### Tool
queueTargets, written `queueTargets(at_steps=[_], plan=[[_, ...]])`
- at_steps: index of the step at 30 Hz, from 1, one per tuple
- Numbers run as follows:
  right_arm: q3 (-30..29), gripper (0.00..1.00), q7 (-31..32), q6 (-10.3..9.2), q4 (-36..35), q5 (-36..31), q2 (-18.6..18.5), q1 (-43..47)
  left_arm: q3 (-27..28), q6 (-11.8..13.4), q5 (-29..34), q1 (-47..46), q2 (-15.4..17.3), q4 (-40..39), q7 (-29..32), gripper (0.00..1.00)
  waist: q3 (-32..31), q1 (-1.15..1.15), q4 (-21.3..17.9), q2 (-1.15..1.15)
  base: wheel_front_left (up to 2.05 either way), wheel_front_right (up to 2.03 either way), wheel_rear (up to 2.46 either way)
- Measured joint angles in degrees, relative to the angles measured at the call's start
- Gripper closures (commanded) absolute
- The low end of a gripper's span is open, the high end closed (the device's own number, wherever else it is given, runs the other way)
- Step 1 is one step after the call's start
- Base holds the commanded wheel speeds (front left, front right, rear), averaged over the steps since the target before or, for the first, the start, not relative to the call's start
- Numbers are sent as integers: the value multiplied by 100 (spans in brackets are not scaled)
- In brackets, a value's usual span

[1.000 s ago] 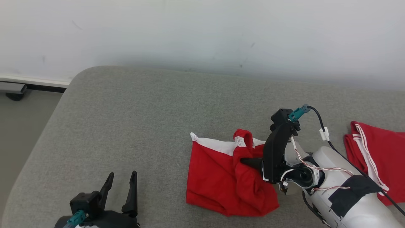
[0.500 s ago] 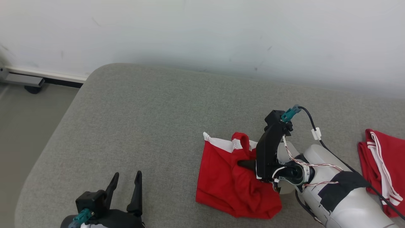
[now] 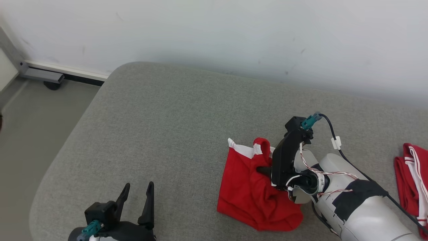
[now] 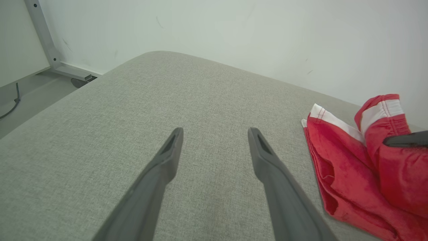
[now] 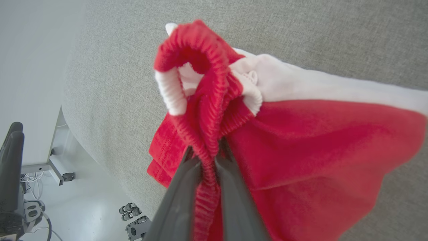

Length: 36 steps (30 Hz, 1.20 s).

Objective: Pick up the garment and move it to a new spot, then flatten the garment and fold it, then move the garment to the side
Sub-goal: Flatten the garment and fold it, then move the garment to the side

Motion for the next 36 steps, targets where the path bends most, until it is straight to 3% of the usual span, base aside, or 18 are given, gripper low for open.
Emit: queueTargets(at_steps=[2, 3, 4, 5, 6, 8, 20, 29, 36], plan=[[11, 100, -48, 1, 96, -12, 15, -23, -11, -4, 0, -30, -20, 24, 0, 0, 7, 0, 41, 0, 0, 0, 0], [12, 93, -90, 0, 141, -47, 18, -44, -15, -5, 0, -59, -27, 35, 0, 0, 10, 0, 61, 0, 0, 0, 0], [12, 79, -125, 0, 187, -63, 22, -80, -15, -5, 1, -88, -33, 42, 0, 0, 12, 0, 81, 0, 0, 0, 0], [19, 24, -144, 9, 229, -67, 33, -114, -7, -5, 1, -101, -37, 42, 0, 0, 12, 0, 100, 0, 0, 0, 0], [22, 0, -147, 15, 261, -69, 38, -133, 1, -5, 1, -99, -36, 52, 0, 0, 10, 0, 113, 0, 0, 0, 0], [13, 0, -230, 19, 307, -69, 66, -148, 23, -5, 1, -97, -29, 68, 0, 0, -1, 0, 124, 0, 0, 0, 0], [29, 0, -758, 514, 74, -101, 23, -190, 189, 4, 7, 167, 98, 71, 0, 0, -168, 0, -119, 0, 0, 0, 0], [-4, 0, -1259, 567, -432, -392, -675, 385, 320, 57, 33, 304, 208, -151, 0, 0, -186, 0, -502, 0, 0, 0, 0], [-82, 0, -1383, 567, -716, -387, -824, 754, 349, 58, 84, 360, 226, -275, 0, 0, -120, 0, -701, 0, 0, 0, 0]])
